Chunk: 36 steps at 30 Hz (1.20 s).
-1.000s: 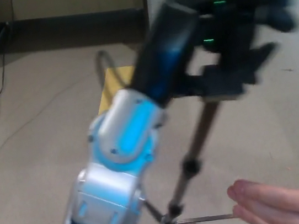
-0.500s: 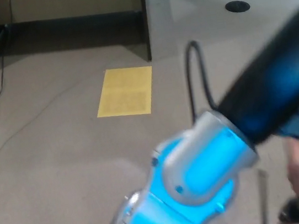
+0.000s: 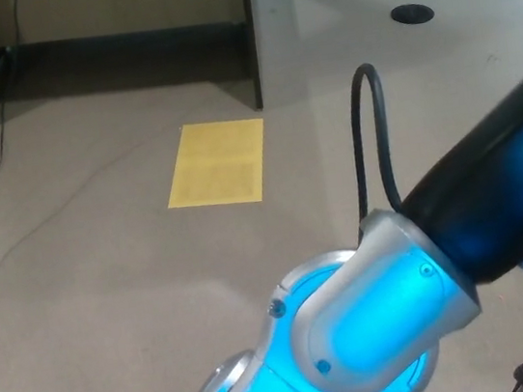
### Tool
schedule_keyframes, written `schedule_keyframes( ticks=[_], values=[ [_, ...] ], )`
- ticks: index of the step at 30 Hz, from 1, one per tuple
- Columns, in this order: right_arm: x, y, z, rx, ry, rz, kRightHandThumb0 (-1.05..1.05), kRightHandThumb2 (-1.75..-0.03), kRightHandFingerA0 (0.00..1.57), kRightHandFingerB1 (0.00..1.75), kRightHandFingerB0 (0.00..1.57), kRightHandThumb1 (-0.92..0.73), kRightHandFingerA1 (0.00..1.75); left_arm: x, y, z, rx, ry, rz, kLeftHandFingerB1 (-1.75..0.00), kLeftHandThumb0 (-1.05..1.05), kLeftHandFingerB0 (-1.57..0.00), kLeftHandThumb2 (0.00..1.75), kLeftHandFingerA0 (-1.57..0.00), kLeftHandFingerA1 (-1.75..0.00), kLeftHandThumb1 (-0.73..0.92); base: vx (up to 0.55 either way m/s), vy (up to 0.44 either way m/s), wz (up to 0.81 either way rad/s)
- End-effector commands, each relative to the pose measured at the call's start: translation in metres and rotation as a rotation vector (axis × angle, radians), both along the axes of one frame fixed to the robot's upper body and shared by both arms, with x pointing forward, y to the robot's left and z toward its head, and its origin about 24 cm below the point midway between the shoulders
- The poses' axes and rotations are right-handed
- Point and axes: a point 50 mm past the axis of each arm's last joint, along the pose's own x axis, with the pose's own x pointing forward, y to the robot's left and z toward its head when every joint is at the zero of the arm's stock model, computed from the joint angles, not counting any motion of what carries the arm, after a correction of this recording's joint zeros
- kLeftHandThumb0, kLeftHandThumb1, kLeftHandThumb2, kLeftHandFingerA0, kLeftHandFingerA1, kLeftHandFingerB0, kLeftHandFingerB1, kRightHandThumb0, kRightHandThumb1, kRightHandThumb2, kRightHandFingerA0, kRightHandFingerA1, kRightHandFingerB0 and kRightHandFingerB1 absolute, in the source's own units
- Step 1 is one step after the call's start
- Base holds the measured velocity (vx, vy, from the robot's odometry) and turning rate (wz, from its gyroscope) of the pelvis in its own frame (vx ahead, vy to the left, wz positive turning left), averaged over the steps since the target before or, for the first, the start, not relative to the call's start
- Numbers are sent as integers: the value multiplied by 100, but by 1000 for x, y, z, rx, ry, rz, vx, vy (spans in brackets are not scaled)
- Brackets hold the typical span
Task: There is a tripod standing in front of the robot and the robot extends its left arm to grab it. It lifts the tripod and passes it to a person.
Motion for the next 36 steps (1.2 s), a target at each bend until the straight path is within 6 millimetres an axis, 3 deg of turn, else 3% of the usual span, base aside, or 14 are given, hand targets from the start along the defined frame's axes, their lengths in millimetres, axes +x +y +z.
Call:
schedule_keyframes(
  ticks=[1,5,6,7,8,11,12,13,15,16,21,23,24,36],
  values=[
    [1,-7,3,-22,-13,-1,-59,-95,55,47,35,-66,56,2,6,5,21,-19,76,-113,-35,-78,62,-72,-143,83,0,0,0],
    [3,-7,5,-21,-20,-1,-59,-95,55,47,35,-66,56,11,10,2,89,-18,118,-104,-50,-80,63,-79,-129,83,0,0,0],
    [4,-2,10,36,-108,38,-20,-60,67,43,46,-72,60,12,11,1,88,-14,123,0,-78,0,82,-7,-33,45,0,0,0],
    [4,-6,3,5,0,-51,-46,-92,53,48,34,-64,57,15,12,-1,84,-2,119,0,-76,0,81,-7,-32,44,0,0,0],
    [3,-7,2,0,-7,-73,-42,-62,66,36,46,-74,43,17,14,-2,90,-2,123,0,-78,0,83,-8,-27,47,0,0,0],
    [3,-8,2,15,-3,-98,-40,-61,65,36,45,-73,43,20,20,-3,116,-1,146,0,-75,0,81,-9,-24,46,0,0,0],
    [3,-7,3,15,-11,-92,-45,-88,58,49,38,-60,58,22,23,-4,137,-27,195,0,-75,0,82,-11,-22,46,0,0,0],
    [4,-7,3,17,-11,-91,-39,-62,65,35,44,-73,45,23,25,-5,144,-20,201,0,-74,0,73,-6,-25,38,0,0,0],
    [7,-6,4,28,-9,-100,-41,-62,62,34,43,-72,40,29,33,-6,155,-10,225,0,-75,0,81,-6,-11,45,0,0,0],
    [7,-6,4,35,-4,-110,-47,-85,52,47,36,-61,53,31,36,-6,162,-10,241,0,-76,0,81,-4,-6,46,0,0,0],
    [7,-7,5,34,-6,-100,-43,-62,64,36,46,-73,43,44,55,-9,181,30,290,0,-75,0,80,0,-2,45,0,0,0],
    [6,-6,4,35,-10,-100,-43,-61,64,36,47,-72,44,51,71,-13,183,32,347,0,-77,0,81,0,0,45,0,0,0],
    [5,-6,4,32,-9,-100,-42,-61,63,36,46,-73,43,54,77,-14,190,42,361,0,-74,0,56,0,0,48,0,0,0],
    [-1,-7,0,31,1,-111,-40,-61,63,35,43,-71,42,80,189,-71,142,323,646,0,-72,0,57,0,-1,45,0,0,0]
  ],
)
